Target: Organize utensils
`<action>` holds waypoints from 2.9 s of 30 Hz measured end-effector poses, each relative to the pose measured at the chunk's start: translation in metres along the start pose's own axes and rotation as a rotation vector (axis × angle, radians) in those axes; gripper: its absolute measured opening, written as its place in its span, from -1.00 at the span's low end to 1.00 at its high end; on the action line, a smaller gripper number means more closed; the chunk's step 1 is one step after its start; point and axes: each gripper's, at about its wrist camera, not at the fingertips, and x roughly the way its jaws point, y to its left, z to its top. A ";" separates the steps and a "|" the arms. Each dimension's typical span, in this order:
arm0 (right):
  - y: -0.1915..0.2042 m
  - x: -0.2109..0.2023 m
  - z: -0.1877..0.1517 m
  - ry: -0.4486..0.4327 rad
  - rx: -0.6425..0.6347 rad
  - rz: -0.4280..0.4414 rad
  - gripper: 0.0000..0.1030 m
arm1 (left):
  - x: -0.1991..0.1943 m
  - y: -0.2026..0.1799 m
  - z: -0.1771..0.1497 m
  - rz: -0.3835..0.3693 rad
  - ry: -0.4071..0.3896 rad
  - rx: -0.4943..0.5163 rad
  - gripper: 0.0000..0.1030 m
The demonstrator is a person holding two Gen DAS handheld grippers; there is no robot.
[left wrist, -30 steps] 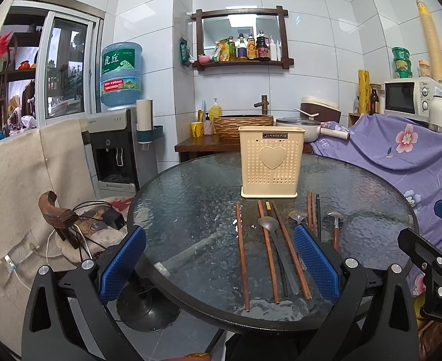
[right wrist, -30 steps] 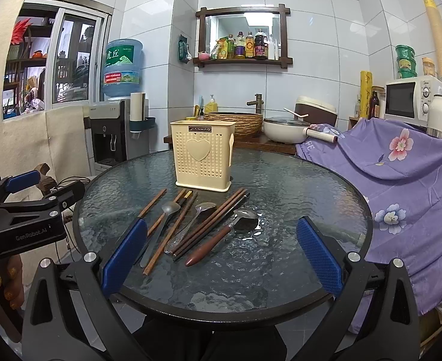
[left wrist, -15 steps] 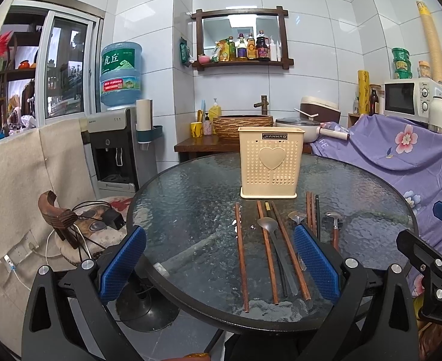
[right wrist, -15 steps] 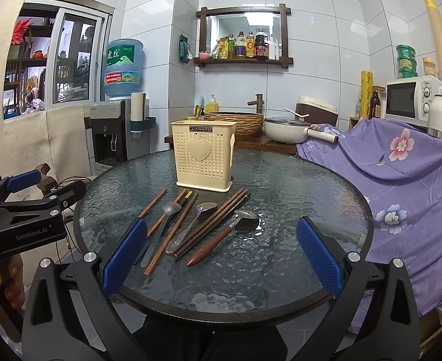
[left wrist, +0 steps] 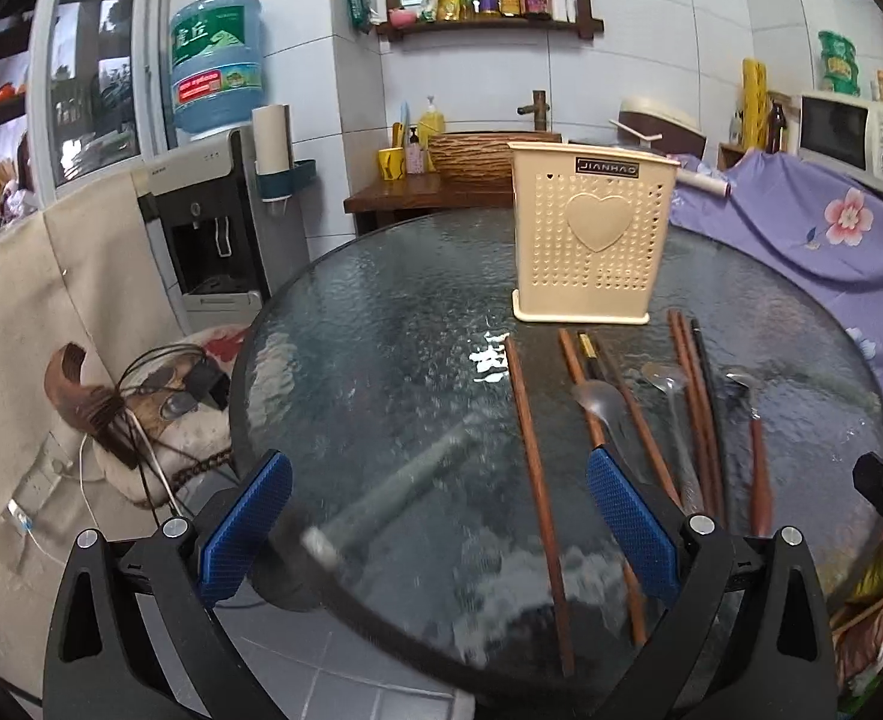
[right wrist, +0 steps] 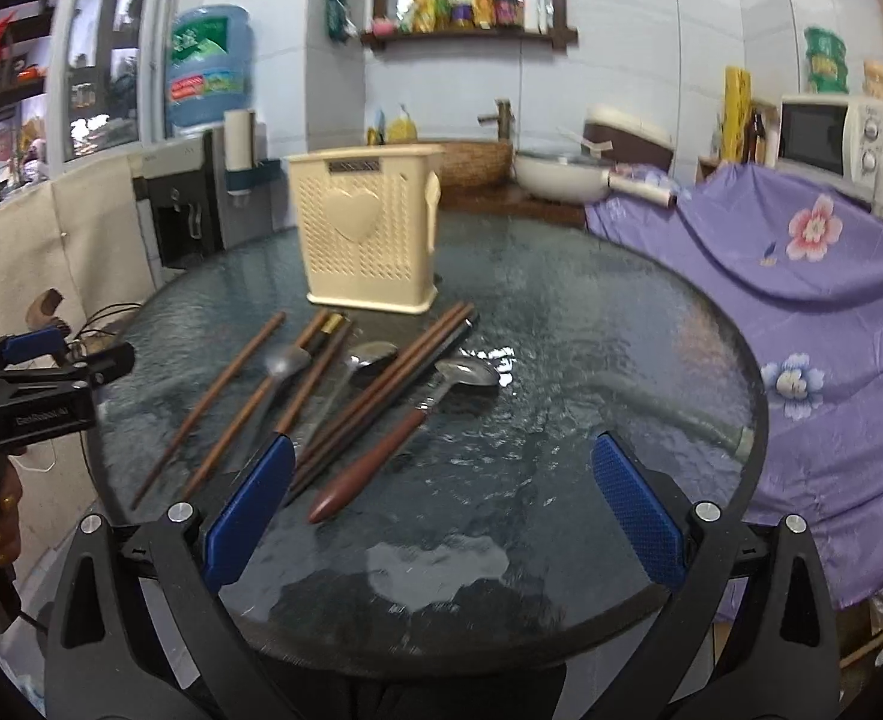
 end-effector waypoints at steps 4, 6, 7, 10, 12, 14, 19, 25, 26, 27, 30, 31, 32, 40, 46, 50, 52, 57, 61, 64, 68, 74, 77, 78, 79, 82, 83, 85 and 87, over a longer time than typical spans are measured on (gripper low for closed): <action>-0.014 0.041 0.018 0.081 0.088 0.045 0.80 | 0.030 -0.014 0.020 -0.046 0.033 0.074 0.87; -0.014 0.061 0.026 0.126 0.092 0.048 0.67 | 0.047 -0.020 0.026 -0.045 0.068 0.112 0.78; -0.013 0.070 0.030 0.149 0.086 0.049 0.64 | 0.057 -0.022 0.028 -0.056 0.093 0.121 0.73; -0.009 0.094 0.035 0.212 0.069 0.041 0.51 | 0.079 -0.017 0.031 -0.097 0.165 0.104 0.47; -0.008 0.104 0.036 0.244 0.069 0.043 0.49 | 0.093 -0.011 0.033 -0.124 0.219 0.067 0.33; -0.007 0.113 0.036 0.273 0.070 0.046 0.49 | 0.101 -0.007 0.035 -0.150 0.250 0.043 0.30; -0.008 0.129 0.036 0.330 0.052 0.027 0.29 | 0.118 -0.013 0.035 -0.153 0.291 0.061 0.23; -0.014 0.141 0.038 0.363 0.072 0.025 0.11 | 0.133 -0.022 0.040 -0.151 0.318 0.079 0.17; -0.014 0.143 0.039 0.366 0.070 0.025 0.07 | 0.135 -0.022 0.041 -0.147 0.322 0.082 0.17; -0.013 0.145 0.041 0.368 0.068 0.025 0.04 | 0.135 -0.022 0.041 -0.147 0.323 0.084 0.17; -0.014 0.151 0.045 0.372 0.069 0.023 0.00 | 0.139 -0.024 0.044 -0.147 0.323 0.086 0.17; -0.014 0.153 0.047 0.380 0.074 0.020 0.00 | 0.142 -0.024 0.046 -0.148 0.327 0.085 0.16; -0.015 0.155 0.049 0.386 0.081 0.023 0.00 | 0.144 -0.024 0.048 -0.151 0.330 0.085 0.14; -0.011 0.166 0.059 0.424 0.091 0.054 0.11 | 0.157 -0.031 0.059 -0.177 0.356 0.092 -0.04; -0.008 0.171 0.063 0.430 0.086 0.061 -0.03 | 0.164 -0.037 0.068 -0.186 0.369 0.097 -0.37; -0.008 0.172 0.065 0.434 0.077 0.076 -0.07 | 0.167 -0.041 0.072 -0.187 0.370 0.102 -0.65; -0.008 0.172 0.065 0.433 0.071 0.079 -0.07 | 0.168 -0.041 0.073 -0.183 0.370 0.100 -0.77; -0.008 0.173 0.066 0.431 0.061 0.083 -0.07 | 0.170 -0.041 0.073 -0.192 0.374 0.092 -0.84; -0.006 0.173 0.066 0.423 0.049 0.085 -0.07 | 0.173 -0.041 0.075 -0.195 0.372 0.094 -0.86; -0.008 0.173 0.066 0.418 0.050 0.090 -0.07 | 0.174 -0.041 0.075 -0.197 0.370 0.085 -0.86; -0.009 0.171 0.065 0.406 0.044 0.100 -0.07 | 0.175 -0.037 0.075 -0.212 0.371 0.064 -0.86; -0.014 0.163 0.067 0.357 0.047 0.118 -0.08 | 0.170 -0.024 0.078 -0.238 0.346 0.035 -0.86; -0.016 0.156 0.071 0.317 0.042 0.120 -0.08 | 0.160 -0.020 0.083 -0.247 0.324 0.029 -0.86; -0.017 0.152 0.073 0.300 0.045 0.126 -0.08 | 0.156 -0.018 0.086 -0.253 0.312 0.022 -0.86; -0.019 0.148 0.075 0.283 0.048 0.130 -0.08 | 0.153 -0.017 0.088 -0.258 0.303 0.019 -0.86; -0.023 0.136 0.080 0.236 0.044 0.135 -0.08 | 0.138 -0.011 0.095 -0.272 0.262 0.007 -0.87; -0.024 0.132 0.082 0.219 0.040 0.135 -0.08 | 0.131 -0.009 0.098 -0.276 0.243 0.003 -0.87; -0.026 0.119 0.086 0.176 0.030 0.137 -0.08 | 0.115 -0.005 0.106 -0.293 0.202 -0.006 -0.87; -0.029 0.104 0.091 0.132 0.019 0.144 -0.08 | 0.098 0.001 0.113 -0.312 0.163 -0.019 -0.87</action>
